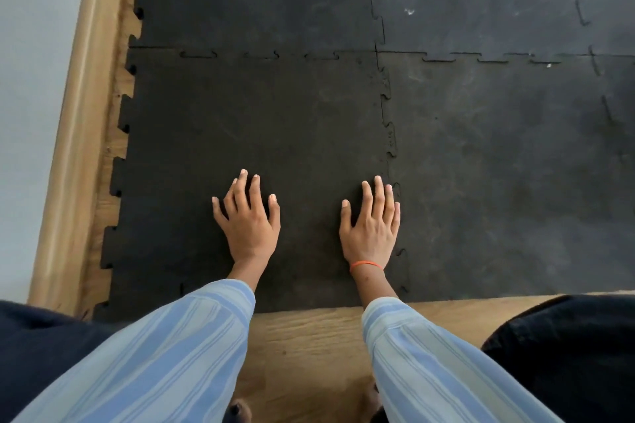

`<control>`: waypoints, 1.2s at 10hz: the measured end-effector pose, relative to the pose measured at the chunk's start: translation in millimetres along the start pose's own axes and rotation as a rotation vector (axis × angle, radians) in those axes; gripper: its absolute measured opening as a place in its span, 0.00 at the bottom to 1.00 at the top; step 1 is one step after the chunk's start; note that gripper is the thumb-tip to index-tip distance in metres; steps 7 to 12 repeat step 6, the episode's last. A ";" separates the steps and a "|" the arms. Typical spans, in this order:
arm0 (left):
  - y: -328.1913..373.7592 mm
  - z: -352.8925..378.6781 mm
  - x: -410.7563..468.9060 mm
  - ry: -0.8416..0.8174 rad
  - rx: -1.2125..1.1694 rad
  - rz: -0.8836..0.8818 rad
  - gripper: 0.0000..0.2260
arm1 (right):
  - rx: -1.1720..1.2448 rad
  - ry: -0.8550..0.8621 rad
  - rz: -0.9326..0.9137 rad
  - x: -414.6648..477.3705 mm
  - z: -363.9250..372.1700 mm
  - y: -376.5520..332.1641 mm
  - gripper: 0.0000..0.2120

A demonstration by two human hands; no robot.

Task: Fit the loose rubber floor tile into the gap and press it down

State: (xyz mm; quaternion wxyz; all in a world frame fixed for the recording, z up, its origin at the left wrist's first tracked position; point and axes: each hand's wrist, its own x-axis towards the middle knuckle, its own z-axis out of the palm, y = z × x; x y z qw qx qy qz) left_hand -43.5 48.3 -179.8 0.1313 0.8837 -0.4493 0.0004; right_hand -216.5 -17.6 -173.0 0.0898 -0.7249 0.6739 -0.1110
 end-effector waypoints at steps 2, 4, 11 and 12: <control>5.1 -4.4 3.3 -0.026 0.015 -0.008 0.18 | 0.024 -0.135 0.039 3.5 -10.0 -4.4 0.27; 17.4 -60.4 21.6 -0.382 -0.070 -0.049 0.24 | 0.060 -0.484 0.083 32.1 -76.4 -37.0 0.28; 55.3 -173.9 39.9 -0.452 -0.160 -0.110 0.17 | 0.187 -0.513 -0.006 54.5 -189.4 -101.4 0.21; 55.3 -173.9 39.9 -0.452 -0.160 -0.110 0.17 | 0.187 -0.513 -0.006 54.5 -189.4 -101.4 0.21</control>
